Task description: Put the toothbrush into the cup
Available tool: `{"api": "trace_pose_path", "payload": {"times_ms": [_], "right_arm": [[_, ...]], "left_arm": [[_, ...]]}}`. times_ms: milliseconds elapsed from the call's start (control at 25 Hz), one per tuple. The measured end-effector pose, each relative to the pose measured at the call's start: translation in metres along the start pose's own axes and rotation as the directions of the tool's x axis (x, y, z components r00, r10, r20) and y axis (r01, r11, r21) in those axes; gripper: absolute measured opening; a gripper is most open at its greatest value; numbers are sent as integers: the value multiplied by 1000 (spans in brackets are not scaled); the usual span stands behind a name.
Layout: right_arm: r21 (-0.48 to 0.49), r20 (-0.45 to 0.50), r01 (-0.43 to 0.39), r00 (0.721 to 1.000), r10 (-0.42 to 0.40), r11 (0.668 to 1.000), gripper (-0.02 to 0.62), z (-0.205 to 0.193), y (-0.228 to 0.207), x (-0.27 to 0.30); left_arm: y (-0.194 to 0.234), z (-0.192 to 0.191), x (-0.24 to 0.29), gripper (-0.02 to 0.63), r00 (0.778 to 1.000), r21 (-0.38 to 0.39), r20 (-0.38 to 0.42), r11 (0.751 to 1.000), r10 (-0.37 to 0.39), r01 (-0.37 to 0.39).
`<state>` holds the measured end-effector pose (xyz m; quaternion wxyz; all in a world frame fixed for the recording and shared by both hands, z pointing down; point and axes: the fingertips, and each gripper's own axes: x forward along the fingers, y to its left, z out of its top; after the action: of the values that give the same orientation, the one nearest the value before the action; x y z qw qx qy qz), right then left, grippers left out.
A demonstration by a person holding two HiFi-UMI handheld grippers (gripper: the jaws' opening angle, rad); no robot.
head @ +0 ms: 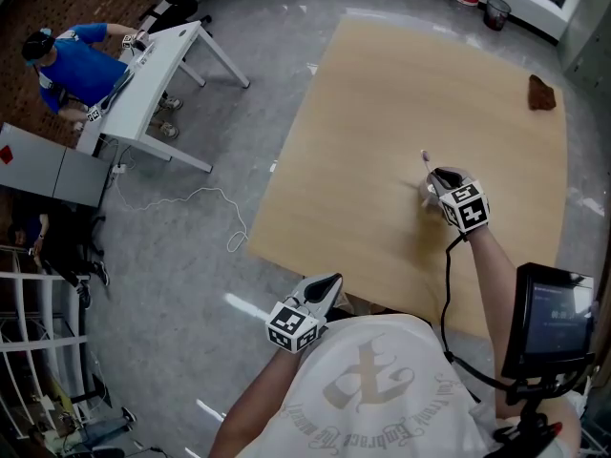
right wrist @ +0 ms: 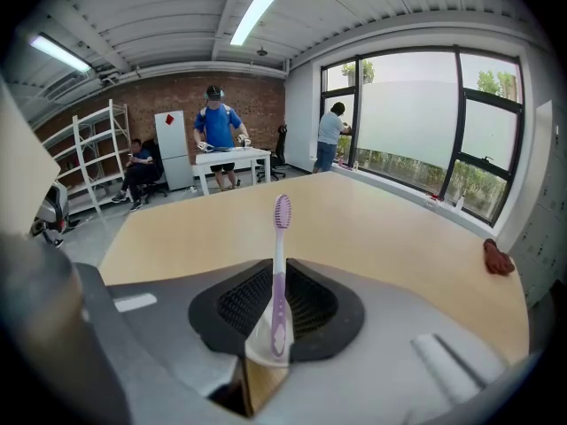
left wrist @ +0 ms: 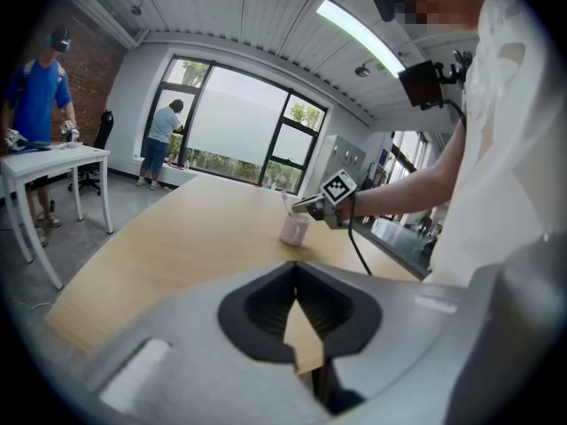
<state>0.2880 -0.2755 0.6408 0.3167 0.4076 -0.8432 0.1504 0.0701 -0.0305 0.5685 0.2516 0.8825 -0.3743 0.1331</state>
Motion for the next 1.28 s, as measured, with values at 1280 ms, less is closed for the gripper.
{"api": "trace_pose_path", "payload": {"times_ms": [1280], "right_arm": [[218,222,72,967,-121,973,12,-16,118,-156]], "left_arm": [[-28,-1,-1,6,951,92,-45,947,-305,308]]}}
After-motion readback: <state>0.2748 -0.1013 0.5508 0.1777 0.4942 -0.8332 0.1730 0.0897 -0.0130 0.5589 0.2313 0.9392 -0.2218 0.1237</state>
